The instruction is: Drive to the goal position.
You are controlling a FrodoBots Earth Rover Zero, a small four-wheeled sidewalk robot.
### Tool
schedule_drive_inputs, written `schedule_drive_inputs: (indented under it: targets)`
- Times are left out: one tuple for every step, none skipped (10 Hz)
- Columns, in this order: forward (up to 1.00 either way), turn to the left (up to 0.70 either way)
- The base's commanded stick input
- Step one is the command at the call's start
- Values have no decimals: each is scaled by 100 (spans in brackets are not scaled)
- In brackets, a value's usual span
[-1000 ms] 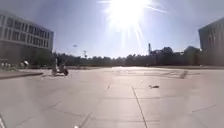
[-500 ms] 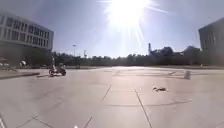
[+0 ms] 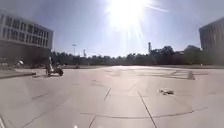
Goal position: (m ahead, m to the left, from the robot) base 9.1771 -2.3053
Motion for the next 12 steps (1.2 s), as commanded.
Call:
schedule_drive_inputs:
  targets:
    - [69,0]
    - [69,0]
    - [69,0]
    - [69,0]
    - [69,0]
    - [69,0]
    - [69,0]
    - [69,0]
    - [69,0]
    - [69,0]
    - [69,0]
    - [69,0]
